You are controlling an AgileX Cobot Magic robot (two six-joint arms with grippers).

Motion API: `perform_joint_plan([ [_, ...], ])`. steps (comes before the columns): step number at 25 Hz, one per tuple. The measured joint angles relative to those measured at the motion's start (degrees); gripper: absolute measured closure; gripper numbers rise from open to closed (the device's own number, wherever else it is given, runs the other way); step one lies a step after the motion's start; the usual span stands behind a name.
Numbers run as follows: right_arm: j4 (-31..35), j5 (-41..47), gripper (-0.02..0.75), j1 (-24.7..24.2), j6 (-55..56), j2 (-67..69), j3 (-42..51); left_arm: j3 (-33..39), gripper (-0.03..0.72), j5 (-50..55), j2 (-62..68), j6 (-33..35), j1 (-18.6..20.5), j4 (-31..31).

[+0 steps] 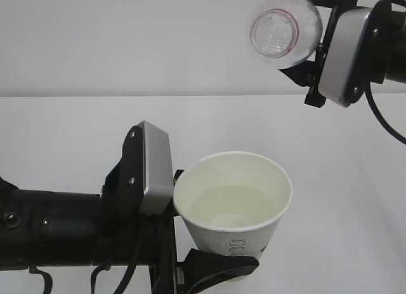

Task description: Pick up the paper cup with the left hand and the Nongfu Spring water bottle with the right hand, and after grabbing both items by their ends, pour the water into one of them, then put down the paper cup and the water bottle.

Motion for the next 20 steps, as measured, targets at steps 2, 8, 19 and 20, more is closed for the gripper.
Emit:
perform_joint_plan([
  [2, 0.0, 0.0, 0.208, 0.0, 1.0, 0.0, 0.0, 0.0, 0.148, 0.0, 0.0, 0.0, 0.0, 0.0],
  [8, 0.0, 0.0, 0.208, 0.0, 3.8, 0.0, 0.0, 0.0, 0.148, 0.0, 0.0, 0.0, 0.0, 0.0],
  [19, 0.0, 0.0, 0.211, 0.0, 10.1, 0.0, 0.0, 0.0, 0.148, 0.0, 0.0, 0.0, 0.0, 0.0],
  [20, 0.0, 0.0, 0.211, 0.0, 10.4, 0.0, 0.0, 0.0, 0.148, 0.0, 0.0, 0.0, 0.0, 0.0],
])
